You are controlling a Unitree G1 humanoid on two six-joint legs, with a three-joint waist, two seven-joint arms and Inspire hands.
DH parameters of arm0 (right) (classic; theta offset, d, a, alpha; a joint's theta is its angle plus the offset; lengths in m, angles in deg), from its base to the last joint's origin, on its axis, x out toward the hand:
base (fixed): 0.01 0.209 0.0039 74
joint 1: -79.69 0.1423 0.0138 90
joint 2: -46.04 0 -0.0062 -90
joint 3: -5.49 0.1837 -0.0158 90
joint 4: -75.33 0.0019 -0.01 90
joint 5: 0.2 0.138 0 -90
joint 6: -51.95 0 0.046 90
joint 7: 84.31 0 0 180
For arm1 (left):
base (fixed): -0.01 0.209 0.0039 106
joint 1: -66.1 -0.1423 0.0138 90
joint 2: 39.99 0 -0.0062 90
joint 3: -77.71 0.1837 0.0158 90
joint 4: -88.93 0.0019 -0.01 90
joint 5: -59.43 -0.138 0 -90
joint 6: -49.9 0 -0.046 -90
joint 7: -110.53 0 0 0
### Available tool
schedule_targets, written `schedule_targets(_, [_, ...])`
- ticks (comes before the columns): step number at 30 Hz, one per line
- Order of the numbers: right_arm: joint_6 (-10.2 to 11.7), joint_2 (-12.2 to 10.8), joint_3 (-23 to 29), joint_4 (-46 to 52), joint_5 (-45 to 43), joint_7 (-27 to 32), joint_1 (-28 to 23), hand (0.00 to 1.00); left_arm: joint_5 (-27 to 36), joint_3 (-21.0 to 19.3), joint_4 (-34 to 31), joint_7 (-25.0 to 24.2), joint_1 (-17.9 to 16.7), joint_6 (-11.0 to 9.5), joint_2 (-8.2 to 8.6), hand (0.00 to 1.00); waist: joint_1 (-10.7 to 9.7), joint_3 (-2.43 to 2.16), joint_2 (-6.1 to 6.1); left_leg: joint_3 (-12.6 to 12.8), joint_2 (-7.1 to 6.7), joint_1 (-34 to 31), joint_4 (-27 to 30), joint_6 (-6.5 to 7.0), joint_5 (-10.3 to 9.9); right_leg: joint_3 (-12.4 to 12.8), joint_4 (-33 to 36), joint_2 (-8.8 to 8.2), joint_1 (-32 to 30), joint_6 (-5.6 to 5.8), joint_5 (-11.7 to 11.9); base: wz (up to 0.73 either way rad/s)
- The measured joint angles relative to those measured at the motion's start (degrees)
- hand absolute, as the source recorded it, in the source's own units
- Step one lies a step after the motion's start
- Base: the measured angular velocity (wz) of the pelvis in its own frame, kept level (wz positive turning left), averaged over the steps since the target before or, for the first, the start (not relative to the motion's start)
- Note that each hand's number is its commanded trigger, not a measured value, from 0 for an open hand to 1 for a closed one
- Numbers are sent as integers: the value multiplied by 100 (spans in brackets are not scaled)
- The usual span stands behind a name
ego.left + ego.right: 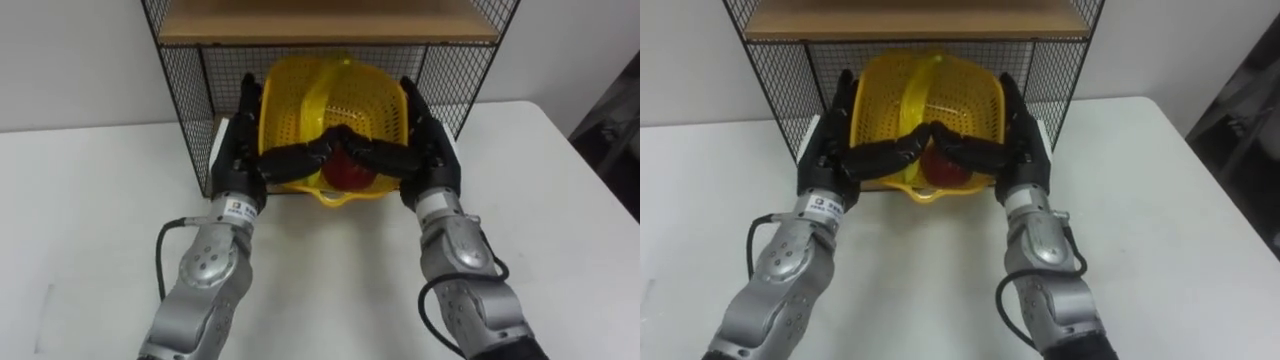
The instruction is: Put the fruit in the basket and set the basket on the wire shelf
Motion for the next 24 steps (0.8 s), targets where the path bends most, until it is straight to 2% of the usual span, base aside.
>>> schedule_targets(3, [-163, -21, 9, -293, 198, 88, 240, 0, 134, -57, 377, 239, 299, 128, 67, 0, -11, 1, 1, -10, 1, 5, -1, -6, 5, 0, -2, 3, 19, 0, 0, 1])
schedule_targets(6, [-326, -63, 27, -392, 243, 204, 284, 0, 132, -140, 590, 374, 404, 256, 176, 0, -10, 1, 1, -18, 1, -9, -1, -6, 5, 0, -1, 3, 4, 0, 0, 0])
schedule_targets(11, [-481, -103, 36, -802, 387, 212, 473, 0, 310, -172, 790, 492, 463, 441, 199, 0, -33, 3, 6, -26, 0, -24, 9, -6, 5, -34, -2, -4, -1, -1, 1, 0])
schedule_targets(12, [-567, -114, 85, -872, 419, 213, 535, 0, 371, -200, 857, 498, 520, 502, 200, 0, -32, 6, 12, -33, 0, -24, 11, -6, 5, -46, -2, -6, -1, -1, 1, 0])
schedule_targets(16, [-650, -147, 127, -1091, 405, 251, 830, 0, 496, -249, 935, 651, 647, 550, 208, 0, -32, 10, 26, -37, 1, -40, 19, -6, 7, -62, -2, -9, -38, -4, 3, 0])
schedule_targets(19, [-680, -163, 135, -1219, 362, 251, 1092, 0, 708, -450, 1036, 724, 710, 644, 288, 0, -36, 18, 39, -37, 1, -34, 29, -7, 15, -61, -8, -9, -36, -7, 4, 0])
schedule_targets(22, [-682, -186, 194, -1243, 348, 250, 1171, 0, 867, -518, 1162, 757, 711, 800, 299, 0, -35, 16, 40, -42, 0, -37, 19, -7, 15, -68, -53, -8, -11, -24, 16, 0])
schedule_targets(24, [-793, -186, 209, -1243, 337, 264, 1171, 0, 1021, -562, 1176, 839, 712, 930, 304, 0, -38, 16, 39, -41, 1, -51, 10, -8, 15, -72, -72, -6, -20, -31, 22, 0])
